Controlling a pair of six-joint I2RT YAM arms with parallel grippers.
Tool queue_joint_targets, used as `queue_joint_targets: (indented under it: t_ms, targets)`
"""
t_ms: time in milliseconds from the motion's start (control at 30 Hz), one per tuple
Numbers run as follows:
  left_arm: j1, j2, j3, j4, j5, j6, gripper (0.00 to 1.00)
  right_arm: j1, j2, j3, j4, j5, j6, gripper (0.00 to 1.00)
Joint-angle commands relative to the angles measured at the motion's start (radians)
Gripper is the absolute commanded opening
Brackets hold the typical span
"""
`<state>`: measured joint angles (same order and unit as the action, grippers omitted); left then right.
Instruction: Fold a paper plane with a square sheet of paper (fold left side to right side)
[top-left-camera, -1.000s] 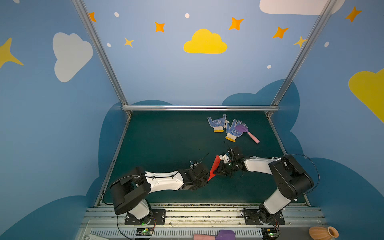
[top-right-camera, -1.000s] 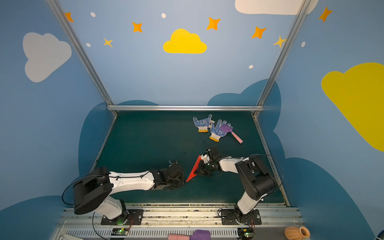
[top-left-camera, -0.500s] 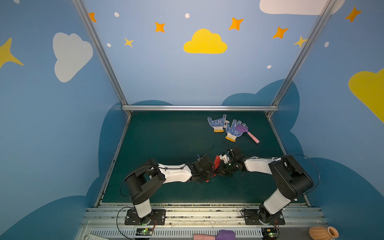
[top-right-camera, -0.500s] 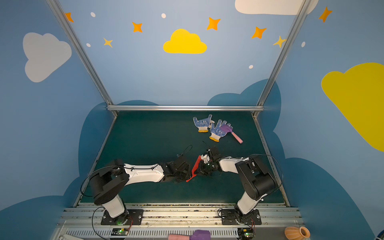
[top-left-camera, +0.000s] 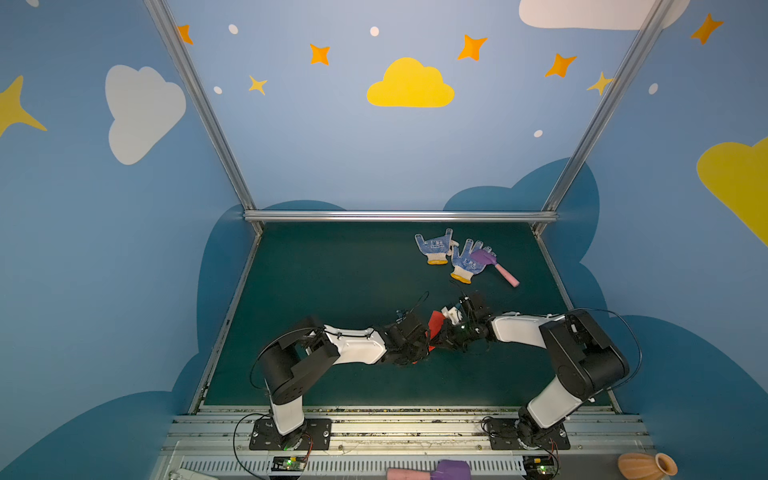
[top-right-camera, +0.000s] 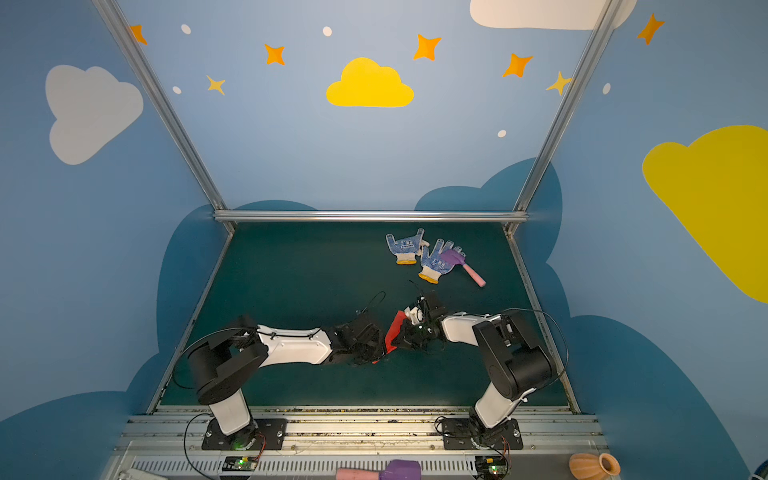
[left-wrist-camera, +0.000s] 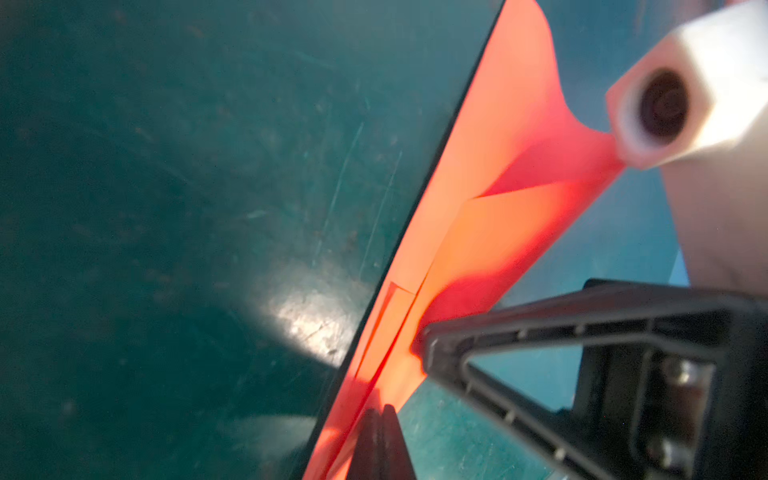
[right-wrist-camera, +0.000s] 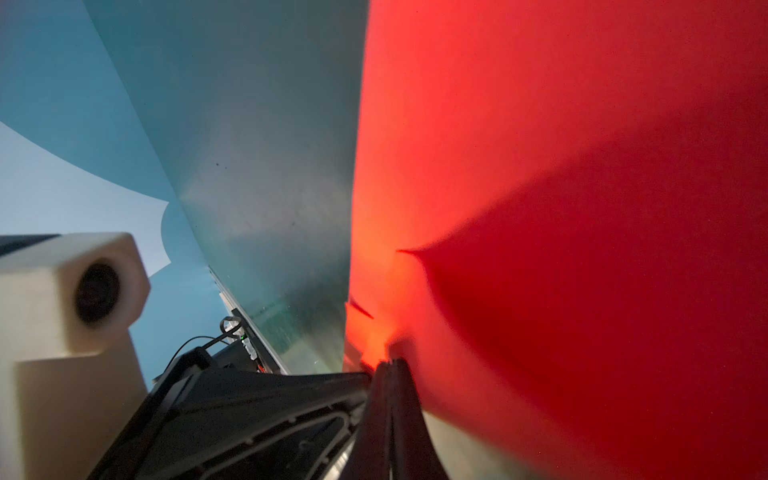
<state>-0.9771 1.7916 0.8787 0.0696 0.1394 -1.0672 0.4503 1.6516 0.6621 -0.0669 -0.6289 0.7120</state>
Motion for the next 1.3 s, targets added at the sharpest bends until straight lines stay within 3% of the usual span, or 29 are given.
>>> queue_joint_targets:
  t_ms: [0, 633, 867, 967, 1100, 1267]
  targets:
    - [-0.002, 0.030, -0.037, -0.077, -0.012, -0.011, 0.03, -0.041, -0.008, -0.008, -0.111, 0.143, -0.053, 0.00]
    - [-0.001, 0.042, -0.039, -0.079, -0.003, -0.020, 0.03, -0.244, 0.011, 0.005, -0.208, 0.210, -0.087, 0.00]
    - [-0.002, 0.034, -0.050, -0.083, -0.005, -0.018, 0.03, -0.290, 0.058, 0.104, -0.228, 0.212, -0.001, 0.00]
    - [-0.002, 0.030, -0.058, -0.080, -0.005, -0.018, 0.03, -0.304, -0.012, 0.116, -0.256, 0.228, 0.003, 0.00]
    - [-0.002, 0.027, -0.067, -0.074, -0.006, -0.019, 0.03, -0.295, -0.175, 0.098, -0.277, 0.238, -0.003, 0.00]
    - [-0.002, 0.030, -0.066, -0.070, -0.003, -0.014, 0.03, -0.192, -0.211, 0.126, -0.284, 0.202, -0.017, 0.00]
